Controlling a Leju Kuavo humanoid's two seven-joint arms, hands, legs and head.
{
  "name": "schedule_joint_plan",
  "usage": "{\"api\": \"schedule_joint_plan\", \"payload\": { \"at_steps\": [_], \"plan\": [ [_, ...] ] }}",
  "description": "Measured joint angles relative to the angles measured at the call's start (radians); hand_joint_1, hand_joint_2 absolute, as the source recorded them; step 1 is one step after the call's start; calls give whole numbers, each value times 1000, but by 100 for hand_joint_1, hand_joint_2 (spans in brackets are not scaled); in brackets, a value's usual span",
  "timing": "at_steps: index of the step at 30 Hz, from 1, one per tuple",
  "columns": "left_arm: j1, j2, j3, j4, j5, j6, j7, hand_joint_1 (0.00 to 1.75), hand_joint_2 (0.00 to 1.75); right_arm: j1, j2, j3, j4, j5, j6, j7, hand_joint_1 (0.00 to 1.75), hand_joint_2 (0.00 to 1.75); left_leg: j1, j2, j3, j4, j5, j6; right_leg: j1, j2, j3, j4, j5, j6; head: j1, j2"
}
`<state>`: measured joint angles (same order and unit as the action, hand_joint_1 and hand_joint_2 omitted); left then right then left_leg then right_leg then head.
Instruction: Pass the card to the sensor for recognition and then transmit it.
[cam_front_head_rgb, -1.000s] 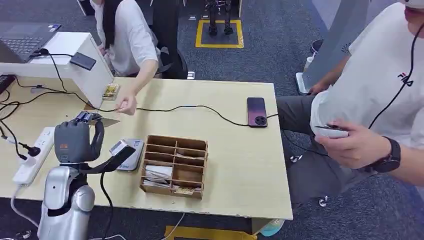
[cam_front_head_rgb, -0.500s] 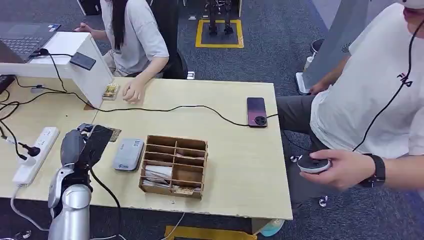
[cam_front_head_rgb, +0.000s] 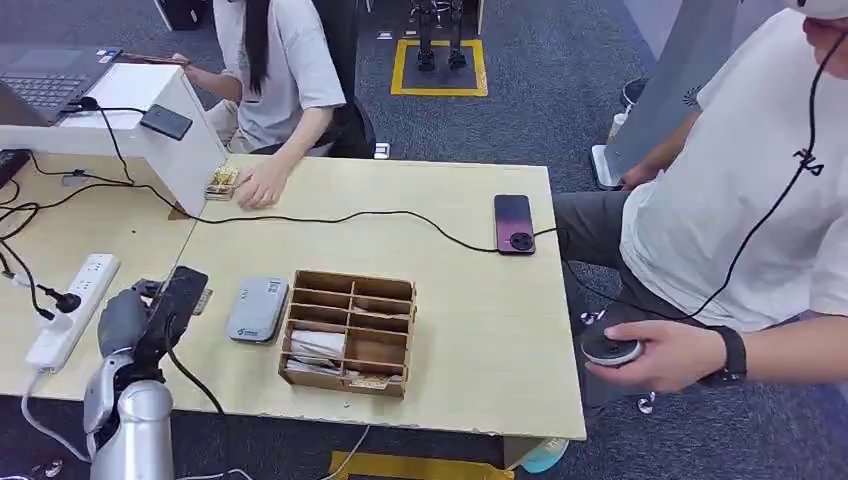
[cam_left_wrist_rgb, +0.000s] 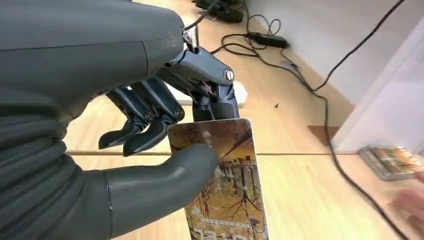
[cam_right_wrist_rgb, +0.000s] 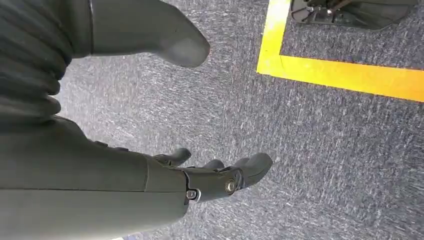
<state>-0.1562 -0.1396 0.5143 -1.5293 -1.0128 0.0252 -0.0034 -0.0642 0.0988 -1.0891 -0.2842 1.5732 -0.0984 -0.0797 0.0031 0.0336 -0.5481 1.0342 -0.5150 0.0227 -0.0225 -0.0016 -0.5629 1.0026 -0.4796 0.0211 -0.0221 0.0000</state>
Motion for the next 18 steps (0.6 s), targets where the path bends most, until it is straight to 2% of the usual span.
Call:
{"api": "schedule_joint_plan", "payload": {
  "at_steps": [3,6,9,12,15,18],
  "plan": [
    [4,-10,15,12,17,-17,-11,175,175,0,0,5,0,0,1,2,0,175,0,0,0,0,0,0,0,0,0,0,0,0,0,0],
    [16,-24,21,21,82,-58,-27,175,175,0,0,11,0,0,1,1,0,175,0,0,0,0,0,0,0,0,0,0,0,0,0,0],
    [32,-38,35,23,235,-125,-45,175,175,0,0,18,2,0,1,-3,0,175,0,0,0,0,0,0,0,0,0,0,0,0,0,0],
    [58,-50,37,18,368,-156,-48,175,175,0,-1,24,5,0,1,-4,0,175,0,0,0,0,0,0,0,0,0,0,0,0,0,0],
    [72,-59,37,1,459,-172,-26,175,175,0,-2,30,6,0,5,-2,0,175,0,0,0,0,0,0,0,0,0,0,0,0,0,0],
    [76,-65,37,-18,497,-174,-10,175,175,1,-3,36,8,0,10,-1,0,175,0,0,0,0,0,0,0,0,0,0,0,0,0,0]
  ]
}}
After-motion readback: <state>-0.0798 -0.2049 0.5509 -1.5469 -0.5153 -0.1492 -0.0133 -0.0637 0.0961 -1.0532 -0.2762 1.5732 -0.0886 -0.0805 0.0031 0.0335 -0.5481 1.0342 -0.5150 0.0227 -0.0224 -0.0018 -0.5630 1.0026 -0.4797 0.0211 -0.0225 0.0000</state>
